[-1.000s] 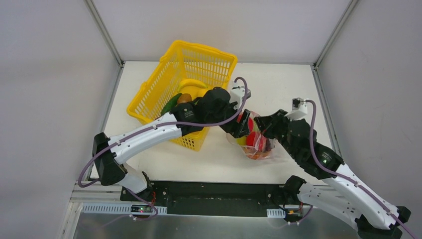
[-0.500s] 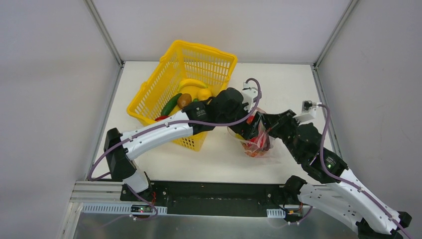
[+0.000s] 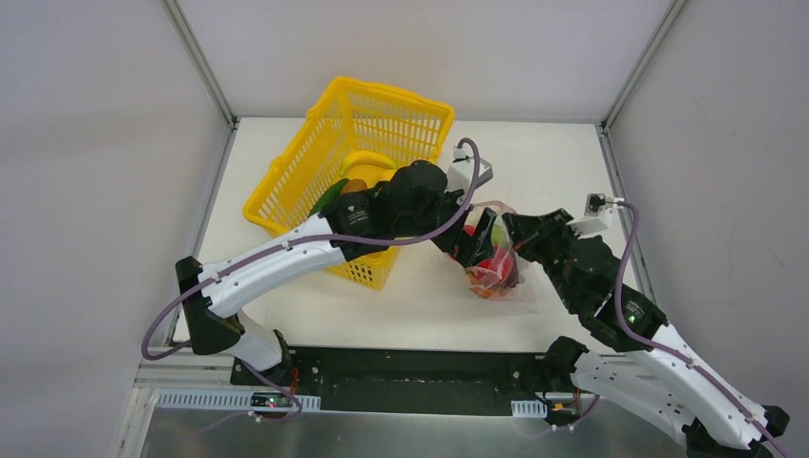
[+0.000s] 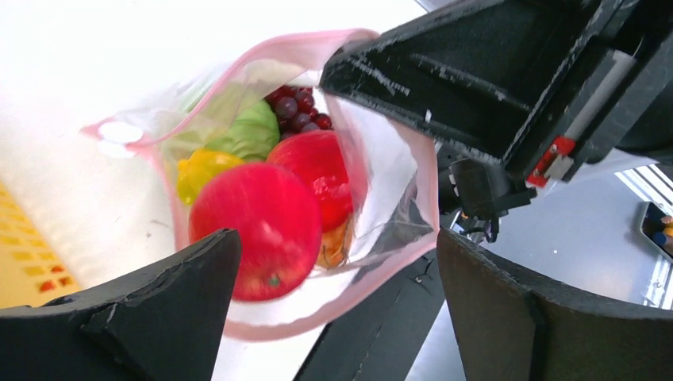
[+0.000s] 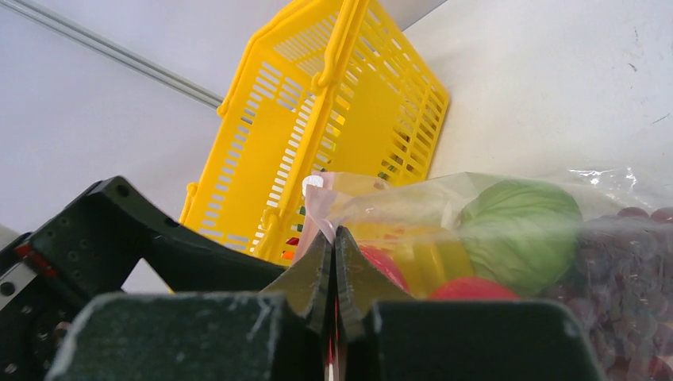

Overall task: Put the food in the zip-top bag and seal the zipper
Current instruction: Place the fake fruit in the zipper food storage bag, then adjust the zipper food storage bag at the center of the board.

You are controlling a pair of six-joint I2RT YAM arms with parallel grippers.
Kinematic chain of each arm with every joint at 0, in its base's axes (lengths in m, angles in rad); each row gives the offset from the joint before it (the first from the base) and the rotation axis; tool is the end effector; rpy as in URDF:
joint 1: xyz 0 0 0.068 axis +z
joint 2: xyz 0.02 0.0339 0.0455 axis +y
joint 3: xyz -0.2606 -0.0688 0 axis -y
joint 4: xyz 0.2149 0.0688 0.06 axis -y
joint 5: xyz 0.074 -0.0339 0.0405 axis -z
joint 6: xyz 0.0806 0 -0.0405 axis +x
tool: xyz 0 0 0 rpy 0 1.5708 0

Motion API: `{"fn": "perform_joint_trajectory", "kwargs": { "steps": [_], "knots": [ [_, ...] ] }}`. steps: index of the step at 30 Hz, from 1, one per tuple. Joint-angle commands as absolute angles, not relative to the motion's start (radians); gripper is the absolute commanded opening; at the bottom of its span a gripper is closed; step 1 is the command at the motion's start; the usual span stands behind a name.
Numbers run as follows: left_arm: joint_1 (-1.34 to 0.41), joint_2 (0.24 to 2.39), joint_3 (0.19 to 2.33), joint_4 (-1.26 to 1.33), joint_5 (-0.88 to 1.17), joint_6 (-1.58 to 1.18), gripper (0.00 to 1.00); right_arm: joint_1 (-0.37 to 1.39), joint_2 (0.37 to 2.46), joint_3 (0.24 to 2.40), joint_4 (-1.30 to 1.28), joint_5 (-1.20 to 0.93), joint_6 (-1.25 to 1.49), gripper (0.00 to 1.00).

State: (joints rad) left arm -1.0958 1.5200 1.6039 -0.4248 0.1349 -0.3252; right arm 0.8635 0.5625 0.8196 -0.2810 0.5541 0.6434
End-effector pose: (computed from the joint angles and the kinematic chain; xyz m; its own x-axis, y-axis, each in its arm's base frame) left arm 0.1554 -0.3259 0.4001 -0.4450 0.1730 -0.8787 0.8411 0.4176 -0.3437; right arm 0.1197 0.0748 0.3617 -0.1952 0.5568 -0.8074 -0.2344 0.7729 0.5897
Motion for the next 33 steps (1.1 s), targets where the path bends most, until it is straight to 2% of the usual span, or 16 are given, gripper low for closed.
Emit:
{"fn": "perform_joint_trajectory", "kwargs": {
  "steps": [1, 4, 9, 14, 17, 19, 29, 33],
  "knots": [
    [-1.109, 1.421, 1.594, -0.516, -0.018, -0.324, 0.93, 0.866, 0.539, 0.842, -0.171, 0.587, 0.651, 0.0],
    [-1.109, 1.381, 1.531, -0.542, -0.118, -0.366, 0.87, 0.865, 0.54, 0.844, -0.176, 0.583, 0.649, 0.0],
    [-1.109, 1.329, 1.393, -0.454, -0.146, -0.453, 0.75, 0.866, 0.541, 0.839, -0.176, 0.579, 0.651, 0.0],
    [-1.109, 1.339, 1.36, -0.452, -0.167, -0.486, 0.63, 0.866, 0.54, 0.842, -0.178, 0.571, 0.644, 0.0],
    [-1.109, 1.354, 1.358, -0.433, -0.162, -0.491, 0.52, 0.866, 0.541, 0.839, -0.178, 0.566, 0.644, 0.0],
    [-1.11, 1.364, 1.354, -0.406, -0.151, -0.494, 0.49, 0.866, 0.544, 0.837, -0.178, 0.557, 0.644, 0.0],
    [-1.108, 1.412, 1.359, -0.324, -0.055, -0.514, 0.0, 0.867, 0.536, 0.834, -0.197, 0.544, 0.626, 0.0],
    [-1.108, 1.39, 1.357, -0.294, -0.045, -0.498, 0.0, 0.866, 0.554, 0.846, -0.206, 0.515, 0.603, 0.01]
  ]
}}
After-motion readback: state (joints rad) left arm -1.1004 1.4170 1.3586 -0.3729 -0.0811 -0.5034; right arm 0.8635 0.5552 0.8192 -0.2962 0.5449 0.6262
